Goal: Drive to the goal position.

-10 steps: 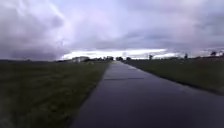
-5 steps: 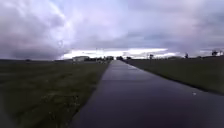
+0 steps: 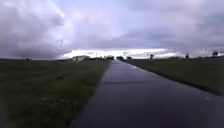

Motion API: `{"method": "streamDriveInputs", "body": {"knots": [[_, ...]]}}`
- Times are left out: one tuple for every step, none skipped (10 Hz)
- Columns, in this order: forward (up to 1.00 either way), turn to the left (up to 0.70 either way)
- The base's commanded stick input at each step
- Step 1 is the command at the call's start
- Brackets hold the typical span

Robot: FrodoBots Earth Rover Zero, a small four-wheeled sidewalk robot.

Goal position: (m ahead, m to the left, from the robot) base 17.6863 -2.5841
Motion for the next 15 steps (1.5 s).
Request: {"method": "streamDriveInputs", "body": {"knots": [[0.7, 0.0], [0.7, 0.0], [0.7, 0.0], [0.7, 0.0], [0.7, 0.0], [0.7, 0.0], [0.7, 0.0], [0.7, 0.0], [0.7, 0.0], [0.7, 0.0], [0.7, 0.0], [0.7, 0.0], [0.7, 0.0], [0.7, 0.0], [0.7, 0.0]]}}
